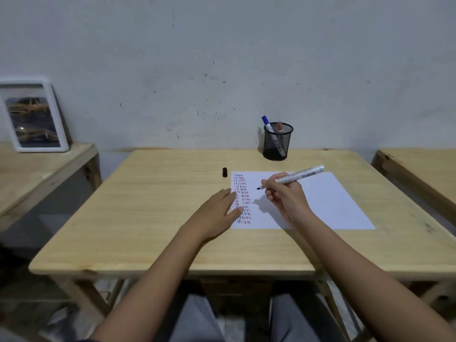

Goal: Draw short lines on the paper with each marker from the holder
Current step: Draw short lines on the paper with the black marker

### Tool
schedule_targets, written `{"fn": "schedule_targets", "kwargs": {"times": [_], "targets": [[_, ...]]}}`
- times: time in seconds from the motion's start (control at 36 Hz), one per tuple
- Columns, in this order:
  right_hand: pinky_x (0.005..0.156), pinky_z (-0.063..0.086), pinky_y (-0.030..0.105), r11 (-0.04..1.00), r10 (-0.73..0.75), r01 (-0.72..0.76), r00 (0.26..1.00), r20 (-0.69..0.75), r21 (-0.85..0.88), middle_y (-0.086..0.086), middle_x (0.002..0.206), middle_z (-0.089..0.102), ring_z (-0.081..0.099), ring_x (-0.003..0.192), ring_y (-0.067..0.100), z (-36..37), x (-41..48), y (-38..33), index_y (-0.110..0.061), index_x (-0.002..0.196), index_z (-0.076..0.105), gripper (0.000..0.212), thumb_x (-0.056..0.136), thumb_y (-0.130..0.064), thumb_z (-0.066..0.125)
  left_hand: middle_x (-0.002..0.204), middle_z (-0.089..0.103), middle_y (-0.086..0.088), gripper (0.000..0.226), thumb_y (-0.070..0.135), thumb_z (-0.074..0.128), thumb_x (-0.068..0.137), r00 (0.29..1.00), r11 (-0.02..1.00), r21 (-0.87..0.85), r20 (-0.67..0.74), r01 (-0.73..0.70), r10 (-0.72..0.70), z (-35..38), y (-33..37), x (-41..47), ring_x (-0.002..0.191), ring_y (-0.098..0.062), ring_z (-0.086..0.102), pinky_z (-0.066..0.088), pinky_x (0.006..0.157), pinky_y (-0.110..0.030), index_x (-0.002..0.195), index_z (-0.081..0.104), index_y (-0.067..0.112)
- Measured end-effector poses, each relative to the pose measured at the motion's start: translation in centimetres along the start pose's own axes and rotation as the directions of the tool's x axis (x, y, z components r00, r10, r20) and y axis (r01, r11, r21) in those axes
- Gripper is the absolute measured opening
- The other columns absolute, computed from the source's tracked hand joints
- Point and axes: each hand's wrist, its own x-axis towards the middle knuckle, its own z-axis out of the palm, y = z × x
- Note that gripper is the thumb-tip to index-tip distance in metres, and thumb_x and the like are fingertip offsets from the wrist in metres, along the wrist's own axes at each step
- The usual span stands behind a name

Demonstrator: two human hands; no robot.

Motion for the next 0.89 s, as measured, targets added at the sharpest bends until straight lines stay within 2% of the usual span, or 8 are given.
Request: {"fn": "schedule_targets", "kwargs": {"times": [0.06,0.14,0.22,0.47,0.56,0.67,0.89], "targets": [[0.045,0.043,0.014,0.997,-0.001,0.001,1.0,0.008,-0.081,0.01,0.063,0.054,0.049,0.044,0.007,0.1,-1.0,0.4,-0.008,0.072,0.052,0.019,0.079,0.004,0.065,0.157,0.022,-0.002,0.055,0.043,0.036,0.097,1.0,0.999,0.043,0.001,0.018,-0.018,0.2,0.5,-0.6,0.148,-0.02,0.011,0.014,0.117,-0.035,0.145,0.028,0.018],[0.043,0.044,0.017,0.972,-0.016,0.014,1.0,-0.009,-0.237,0.01,0.06,0.056,0.048,0.042,0.009,0.2,-2.3,1.1,-0.008,0.073,0.053,0.021,0.074,0.0,0.073,0.159,0.017,-0.004,0.057,0.044,0.03,0.098,0.999,0.991,0.125,-0.011,0.043,-0.042,0.8,0.6,-1.0,0.148,-0.022,0.009,0.009,0.118,-0.035,0.147,0.023,0.017],[0.044,0.044,0.024,0.948,-0.043,0.033,0.999,-0.022,-0.315,0.005,0.051,0.053,0.046,0.041,0.011,0.3,-3.1,1.7,-0.01,0.065,0.049,0.026,0.072,-0.001,0.072,0.16,0.013,-0.004,0.059,0.046,0.028,0.098,0.998,0.986,0.156,-0.019,0.066,-0.064,1.1,0.3,-1.0,0.148,-0.021,0.008,0.007,0.119,-0.036,0.149,0.021,0.017],[0.036,0.04,0.015,0.917,-0.056,0.028,0.997,-0.058,-0.398,0.01,0.052,0.045,0.044,0.033,0.006,1.1,-3.5,2.0,-0.009,0.065,0.04,0.028,0.076,0.004,0.062,0.16,0.015,-0.003,0.059,0.047,0.03,0.097,0.997,0.987,0.15,-0.043,0.065,-0.059,1.3,0.1,-0.8,0.148,-0.019,0.009,0.009,0.119,-0.034,0.148,0.023,0.018],[0.036,0.039,0.014,0.913,-0.057,0.034,0.997,-0.044,-0.407,0.005,0.049,0.048,0.045,0.032,0.003,1.2,-3.3,2.1,-0.009,0.067,0.041,0.026,0.076,0.005,0.06,0.16,0.016,-0.002,0.059,0.047,0.03,0.097,0.997,0.987,0.148,-0.047,0.065,-0.058,1.4,0.0,-0.8,0.148,-0.019,0.009,0.01,0.119,-0.035,0.148,0.023,0.018],[0.036,0.038,0.015,0.918,-0.042,0.024,0.998,-0.037,-0.397,-0.007,0.033,0.045,0.043,0.031,0.006,1.1,-3.1,2.3,-0.01,0.066,0.039,0.027,0.074,0.007,0.058,0.159,0.017,-0.001,0.058,0.047,0.031,0.097,0.996,0.988,0.133,-0.059,0.072,-0.065,1.5,0.0,-0.7,0.148,-0.018,0.009,0.01,0.119,-0.034,0.147,0.024,0.019],[0.036,0.037,0.015,0.906,-0.037,0.029,0.999,-0.01,-0.422,-0.009,0.033,0.046,0.044,0.032,0.005,1.1,-3.0,2.4,-0.01,0.063,0.037,0.029,0.074,0.007,0.058,0.159,0.018,0.001,0.057,0.046,0.032,0.097,0.995,0.988,0.134,-0.072,0.074,-0.065,1.2,0.4,-1.0,0.148,-0.015,0.009,0.014,0.117,-0.032,0.147,0.025,0.02]]}}
